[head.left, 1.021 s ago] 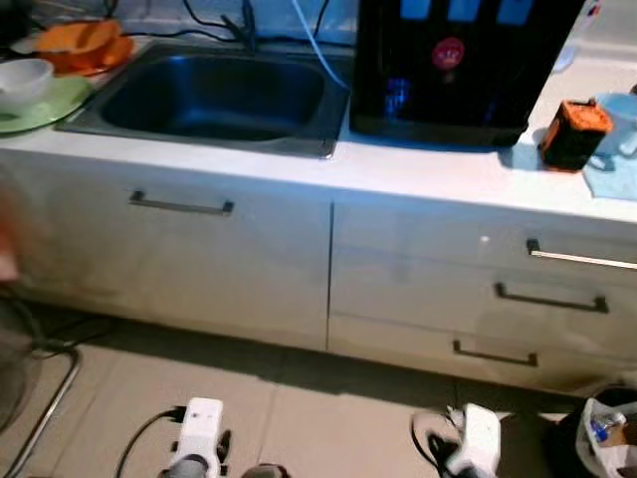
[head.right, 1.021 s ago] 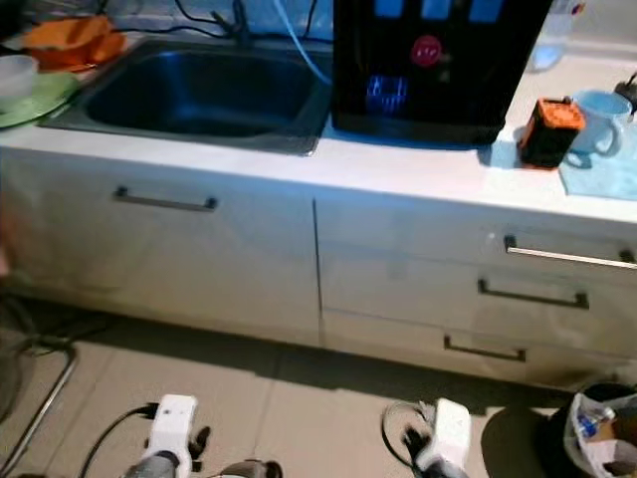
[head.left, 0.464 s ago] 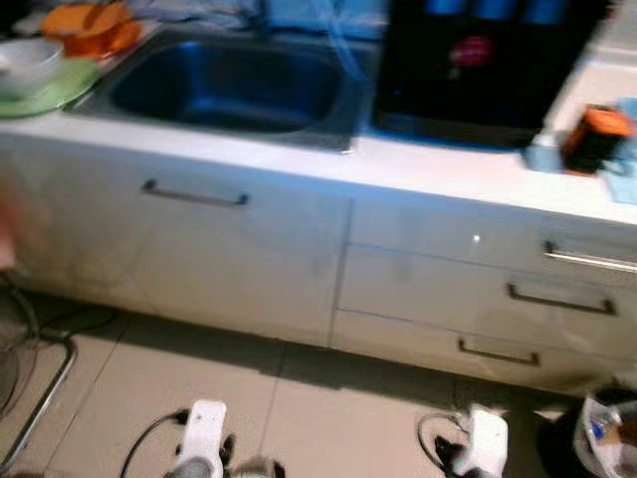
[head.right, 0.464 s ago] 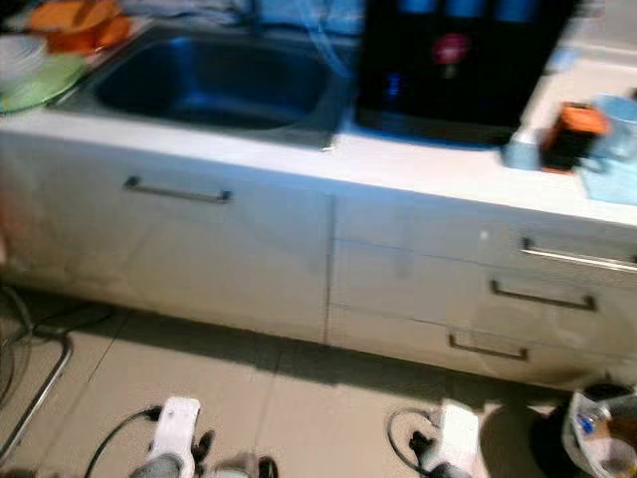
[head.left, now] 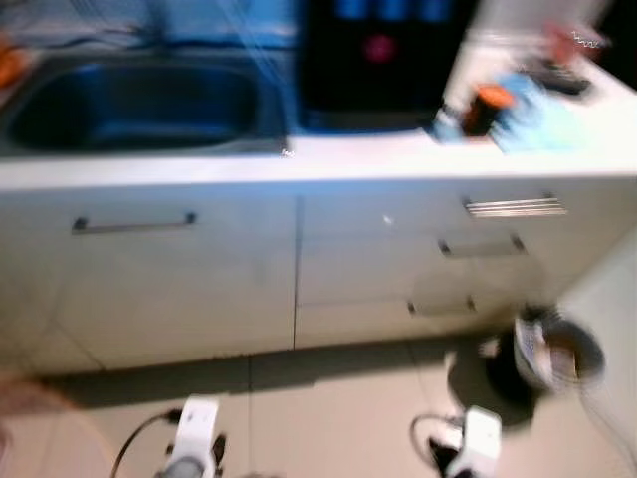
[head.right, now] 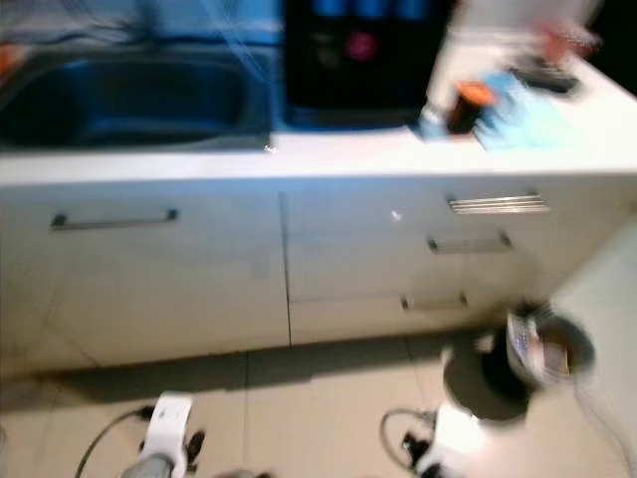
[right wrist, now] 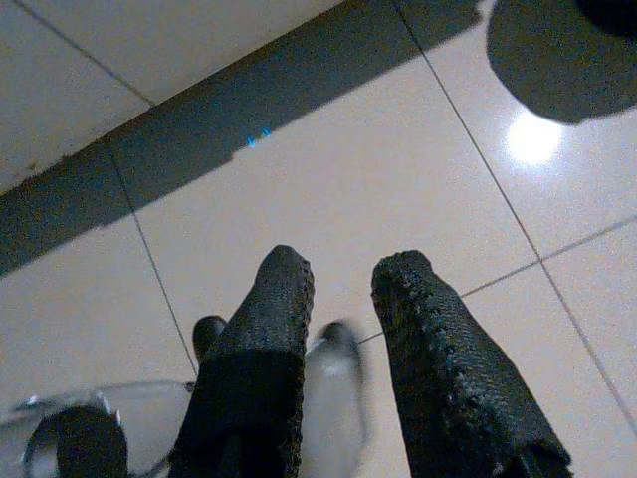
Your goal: Kitchen organization
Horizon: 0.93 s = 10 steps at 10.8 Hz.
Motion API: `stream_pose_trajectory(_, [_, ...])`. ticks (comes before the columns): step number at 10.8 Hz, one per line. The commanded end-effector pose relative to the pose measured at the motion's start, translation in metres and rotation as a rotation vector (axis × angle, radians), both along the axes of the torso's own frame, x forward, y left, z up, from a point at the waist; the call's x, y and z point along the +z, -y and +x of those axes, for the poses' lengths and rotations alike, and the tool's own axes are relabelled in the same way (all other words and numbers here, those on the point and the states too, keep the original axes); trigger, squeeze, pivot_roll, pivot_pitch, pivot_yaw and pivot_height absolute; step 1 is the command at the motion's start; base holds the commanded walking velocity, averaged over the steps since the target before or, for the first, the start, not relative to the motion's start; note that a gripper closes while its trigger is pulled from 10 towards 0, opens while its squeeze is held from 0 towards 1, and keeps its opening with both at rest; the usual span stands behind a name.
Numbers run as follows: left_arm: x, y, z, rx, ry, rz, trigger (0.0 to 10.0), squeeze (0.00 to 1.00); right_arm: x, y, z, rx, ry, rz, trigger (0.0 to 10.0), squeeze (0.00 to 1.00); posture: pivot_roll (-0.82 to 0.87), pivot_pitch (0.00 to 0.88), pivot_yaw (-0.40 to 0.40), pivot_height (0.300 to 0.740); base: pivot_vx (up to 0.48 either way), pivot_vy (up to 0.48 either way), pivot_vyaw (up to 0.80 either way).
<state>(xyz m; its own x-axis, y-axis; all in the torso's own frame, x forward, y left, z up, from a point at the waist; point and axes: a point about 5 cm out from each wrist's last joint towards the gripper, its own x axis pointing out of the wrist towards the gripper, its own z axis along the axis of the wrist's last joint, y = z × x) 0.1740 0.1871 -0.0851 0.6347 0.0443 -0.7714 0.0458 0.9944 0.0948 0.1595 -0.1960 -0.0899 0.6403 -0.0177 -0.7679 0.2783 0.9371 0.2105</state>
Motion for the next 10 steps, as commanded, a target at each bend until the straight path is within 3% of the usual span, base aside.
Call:
stream_pose_trajectory(1, [-0.0029, -0.0029, -0.0069, 0.014, -0.021, 0.002, 10.0, 0.0, -0.0023, -0.0021, -0.004, -0.021, -0.018, 0.011, 10.0, 0.0, 0.02, 0.093, 0.006, 0.74, 0.0, 0.48, 0.0])
stream_pose_trajectory(8, [-0.003, -0.0029, -0.0073, 0.015, -0.021, 0.002, 10.0, 0.0, -0.0025, -0.0021, -0.0046, -0.022, -0.018, 0.013, 10.0, 0.0, 0.01, 0.099, 0.004, 0.74, 0.0, 0.452, 0.0])
stream_pose_trajectory(10, [-0.0025, -0.0024, -0.0065, 0.015, -0.011, 0.002, 10.0, 0.0, -0.0021, -0.0014, -0.004, -0.015, -0.017, 0.007, 10.0, 0.0, 0.02, 0.1, 0.002, 0.74, 0.0, 0.0, 0.0])
